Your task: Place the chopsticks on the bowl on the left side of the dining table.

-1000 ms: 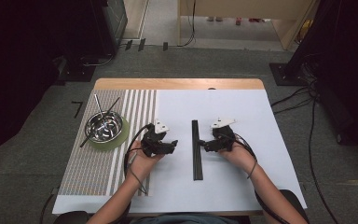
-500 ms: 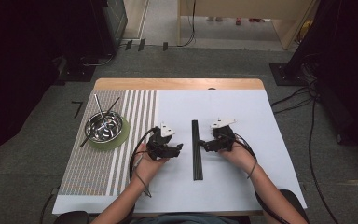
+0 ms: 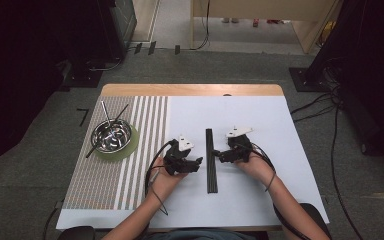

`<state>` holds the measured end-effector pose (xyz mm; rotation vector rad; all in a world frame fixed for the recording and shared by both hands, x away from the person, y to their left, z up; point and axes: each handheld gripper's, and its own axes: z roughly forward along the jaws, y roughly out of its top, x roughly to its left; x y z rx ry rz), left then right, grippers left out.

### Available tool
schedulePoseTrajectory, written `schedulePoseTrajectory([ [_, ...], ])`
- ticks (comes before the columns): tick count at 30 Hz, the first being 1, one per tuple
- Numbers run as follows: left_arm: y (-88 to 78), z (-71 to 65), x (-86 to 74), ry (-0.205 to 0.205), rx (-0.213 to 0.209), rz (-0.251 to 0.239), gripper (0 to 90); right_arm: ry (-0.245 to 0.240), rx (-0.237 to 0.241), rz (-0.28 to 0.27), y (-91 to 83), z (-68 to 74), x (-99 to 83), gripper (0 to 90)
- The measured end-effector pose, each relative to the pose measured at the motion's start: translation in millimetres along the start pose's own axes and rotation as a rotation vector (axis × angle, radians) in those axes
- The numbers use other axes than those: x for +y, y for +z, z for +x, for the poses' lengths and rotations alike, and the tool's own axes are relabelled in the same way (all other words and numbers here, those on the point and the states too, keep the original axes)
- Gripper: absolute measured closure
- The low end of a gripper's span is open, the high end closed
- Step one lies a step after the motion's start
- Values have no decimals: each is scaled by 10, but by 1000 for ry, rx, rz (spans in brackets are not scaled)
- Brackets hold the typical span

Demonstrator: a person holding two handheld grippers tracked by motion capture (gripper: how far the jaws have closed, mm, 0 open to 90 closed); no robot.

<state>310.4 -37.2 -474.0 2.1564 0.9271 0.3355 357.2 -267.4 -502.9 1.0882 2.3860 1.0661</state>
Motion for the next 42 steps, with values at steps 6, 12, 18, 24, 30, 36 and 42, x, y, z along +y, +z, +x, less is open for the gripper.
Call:
schedulePoseTrajectory([
  [6, 75, -110, -36, 32, -15, 16, 354, 0, 0, 0, 0, 0, 0, 134],
  [12, 114, -172, -47, 45, -21, 7, 358, 0, 0, 0, 0, -1, 0, 134],
  [18, 154, -217, -63, 54, -29, 12, 360, 0, 0, 0, 0, -1, 0, 134],
  [24, 163, -219, -64, 45, -34, 10, 362, 0, 1, 0, 0, -1, 0, 134],
  [30, 173, -241, -69, 55, -34, 5, 368, 1, 0, 0, 0, 0, 0, 134],
  [36, 177, -239, -74, 44, -40, 2, 373, 1, 0, 0, 0, 0, 0, 134],
  [42, 179, -251, -79, 46, -46, 0, 392, 1, 1, 0, 0, 0, 0, 134],
])
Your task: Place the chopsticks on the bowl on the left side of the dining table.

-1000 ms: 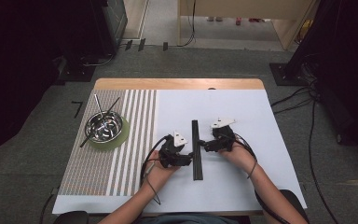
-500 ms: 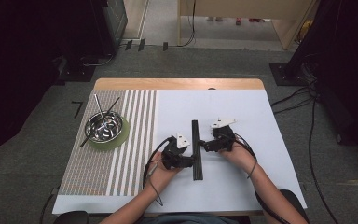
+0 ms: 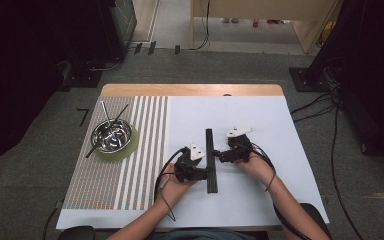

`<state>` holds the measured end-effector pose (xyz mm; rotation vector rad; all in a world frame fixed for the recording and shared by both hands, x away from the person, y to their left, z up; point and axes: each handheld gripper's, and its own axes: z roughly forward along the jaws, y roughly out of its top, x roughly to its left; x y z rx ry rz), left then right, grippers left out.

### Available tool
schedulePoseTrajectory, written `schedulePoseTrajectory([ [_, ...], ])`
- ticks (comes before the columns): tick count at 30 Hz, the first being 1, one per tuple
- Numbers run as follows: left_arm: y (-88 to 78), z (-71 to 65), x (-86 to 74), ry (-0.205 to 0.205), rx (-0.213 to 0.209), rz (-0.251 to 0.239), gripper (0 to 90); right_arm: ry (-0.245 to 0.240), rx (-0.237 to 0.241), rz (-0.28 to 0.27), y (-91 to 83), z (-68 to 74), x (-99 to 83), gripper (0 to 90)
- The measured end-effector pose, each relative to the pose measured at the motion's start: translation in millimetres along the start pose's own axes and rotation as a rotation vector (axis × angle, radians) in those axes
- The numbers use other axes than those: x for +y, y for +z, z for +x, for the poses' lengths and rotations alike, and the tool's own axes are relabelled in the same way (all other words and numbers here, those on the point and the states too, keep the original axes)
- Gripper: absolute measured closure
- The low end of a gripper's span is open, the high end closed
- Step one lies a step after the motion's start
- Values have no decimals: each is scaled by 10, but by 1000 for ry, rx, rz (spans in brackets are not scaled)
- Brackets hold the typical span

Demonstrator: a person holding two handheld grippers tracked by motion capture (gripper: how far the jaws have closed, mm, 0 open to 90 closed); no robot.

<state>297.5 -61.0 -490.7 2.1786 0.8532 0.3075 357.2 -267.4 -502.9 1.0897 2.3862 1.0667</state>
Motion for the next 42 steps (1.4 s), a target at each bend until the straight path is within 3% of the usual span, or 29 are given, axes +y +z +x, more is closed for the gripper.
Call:
schedulePoseTrajectory([
  [11, -8, 5, -8, -12, -33, 16, 480, 0, 0, 0, 0, 0, 0, 134],
  [15, -18, -3, -6, 0, -28, 26, 552, -1, 0, 0, 0, -1, 0, 134],
  [21, -42, 43, 10, -26, -39, 50, 665, -2, 0, 0, 0, -2, 0, 134],
  [24, -53, 63, 16, -21, -31, 67, 731, -2, 0, 0, 0, -2, 0, 134],
  [28, -73, 129, 26, -22, -36, 84, 767, -3, 0, 0, 0, -2, 0, 134],
  [42, -159, 495, 23, -104, -11, 119, 822, -2, 0, -2, 0, -1, 0, 135],
])
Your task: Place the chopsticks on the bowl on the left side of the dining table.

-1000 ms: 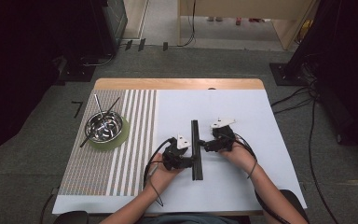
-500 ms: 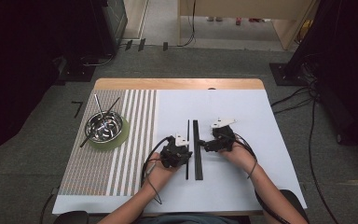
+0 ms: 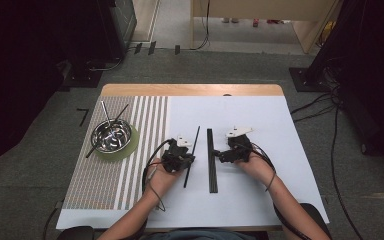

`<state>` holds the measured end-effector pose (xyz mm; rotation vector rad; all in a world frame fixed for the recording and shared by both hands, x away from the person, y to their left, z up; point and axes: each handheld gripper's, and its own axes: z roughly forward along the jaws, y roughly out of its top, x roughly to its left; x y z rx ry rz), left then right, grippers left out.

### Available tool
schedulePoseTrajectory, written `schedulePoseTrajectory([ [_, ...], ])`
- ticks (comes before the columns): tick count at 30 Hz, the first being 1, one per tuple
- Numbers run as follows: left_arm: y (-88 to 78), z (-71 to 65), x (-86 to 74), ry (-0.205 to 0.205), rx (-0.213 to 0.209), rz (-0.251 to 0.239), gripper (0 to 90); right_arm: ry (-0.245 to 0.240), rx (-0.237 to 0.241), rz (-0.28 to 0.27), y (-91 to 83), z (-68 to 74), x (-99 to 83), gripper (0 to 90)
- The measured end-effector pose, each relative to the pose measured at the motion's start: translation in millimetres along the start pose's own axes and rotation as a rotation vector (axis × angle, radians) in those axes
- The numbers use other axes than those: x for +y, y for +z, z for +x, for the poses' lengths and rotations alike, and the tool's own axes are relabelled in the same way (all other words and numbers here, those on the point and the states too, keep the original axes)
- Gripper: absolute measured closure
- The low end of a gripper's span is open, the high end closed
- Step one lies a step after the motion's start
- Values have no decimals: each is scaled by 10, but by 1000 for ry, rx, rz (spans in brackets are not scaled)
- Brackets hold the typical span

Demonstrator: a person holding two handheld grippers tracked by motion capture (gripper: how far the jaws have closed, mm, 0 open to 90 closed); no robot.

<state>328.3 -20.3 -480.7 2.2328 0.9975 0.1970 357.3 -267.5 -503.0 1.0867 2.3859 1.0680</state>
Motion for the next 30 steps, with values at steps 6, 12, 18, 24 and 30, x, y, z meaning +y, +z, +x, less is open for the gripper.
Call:
schedulePoseTrajectory([
  [6, -24, 134, 9, -33, 15, 6, 845, 0, 0, 0, 0, 0, 0, 135],
  [12, -50, 234, 27, -31, 38, 23, 860, 1, 0, 0, 0, 1, 0, 135],
  [18, -84, 336, 30, -42, 53, 29, 867, 1, 0, 0, 0, 1, 0, 135],
  [24, -107, 410, 29, -39, 70, 30, 869, 0, 0, 0, 0, 0, 0, 135],
  [30, -93, 403, 16, -19, 86, 32, 868, 0, 0, -1, 0, 0, 0, 135],
])
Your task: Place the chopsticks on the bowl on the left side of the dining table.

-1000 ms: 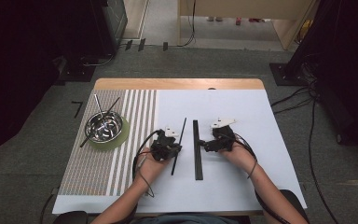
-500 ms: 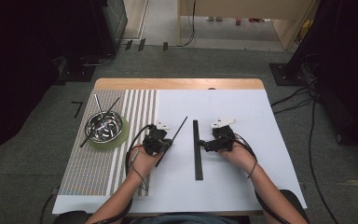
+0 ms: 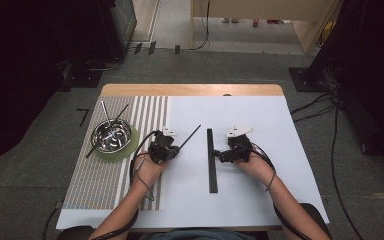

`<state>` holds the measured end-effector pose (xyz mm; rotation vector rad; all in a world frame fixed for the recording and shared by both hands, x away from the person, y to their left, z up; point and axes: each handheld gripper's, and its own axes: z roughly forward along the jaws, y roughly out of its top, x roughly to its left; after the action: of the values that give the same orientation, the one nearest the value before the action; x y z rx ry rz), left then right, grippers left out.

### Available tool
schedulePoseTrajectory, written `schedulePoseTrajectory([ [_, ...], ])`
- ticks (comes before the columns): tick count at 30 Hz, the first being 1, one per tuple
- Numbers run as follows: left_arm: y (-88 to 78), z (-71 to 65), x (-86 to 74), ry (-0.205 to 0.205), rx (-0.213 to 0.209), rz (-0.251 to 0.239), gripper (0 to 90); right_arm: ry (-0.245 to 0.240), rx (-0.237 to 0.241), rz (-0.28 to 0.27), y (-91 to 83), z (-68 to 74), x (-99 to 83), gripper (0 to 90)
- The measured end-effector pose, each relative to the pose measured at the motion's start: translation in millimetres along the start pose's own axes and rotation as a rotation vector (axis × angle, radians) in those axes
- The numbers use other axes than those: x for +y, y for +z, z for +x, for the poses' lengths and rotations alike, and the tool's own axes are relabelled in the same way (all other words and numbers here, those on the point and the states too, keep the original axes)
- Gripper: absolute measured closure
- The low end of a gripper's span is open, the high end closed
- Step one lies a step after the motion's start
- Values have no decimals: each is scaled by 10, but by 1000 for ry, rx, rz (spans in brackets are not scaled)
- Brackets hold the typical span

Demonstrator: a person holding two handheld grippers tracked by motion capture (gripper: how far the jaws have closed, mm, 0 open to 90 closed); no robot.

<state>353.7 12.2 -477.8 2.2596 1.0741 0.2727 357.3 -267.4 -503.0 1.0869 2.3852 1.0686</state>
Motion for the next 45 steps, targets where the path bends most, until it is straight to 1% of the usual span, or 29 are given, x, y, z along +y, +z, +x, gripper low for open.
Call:
schedulePoseTrajectory([
  [5, 8, -47, -10, 28, 29, -5, 862, 0, -1, 0, 0, 1, 0, 135],
  [7, 9, -51, -20, 32, 31, -10, 862, 0, -1, 0, 0, 1, 0, 135],
  [14, 7, -5, -25, 25, 3, -13, 863, -1, -1, 0, 0, 1, 0, 135],
  [16, 8, 3, -28, 14, -5, -19, 864, -1, -1, 1, 0, 1, 1, 135],
  [22, 3, 12, -16, 23, -9, -9, 868, -1, -1, 1, 0, 1, 0, 135],
  [25, 0, 24, -15, 14, -18, -9, 871, -1, -1, 1, 0, 1, 1, 135],
  [29, -2, 27, -12, 19, -19, -7, 874, -1, -1, 1, 0, 0, 1, 135],
  [39, -22, 51, -4, 11, -30, -9, 874, 0, -1, 1, 0, 0, 1, 135],
  [42, -35, 75, 3, -9, -54, -12, 874, 0, -1, 1, 0, 0, 1, 135],
  [45, -55, 85, 12, -13, -54, -13, 874, -1, -1, 1, 0, 0, 0, 135],
])
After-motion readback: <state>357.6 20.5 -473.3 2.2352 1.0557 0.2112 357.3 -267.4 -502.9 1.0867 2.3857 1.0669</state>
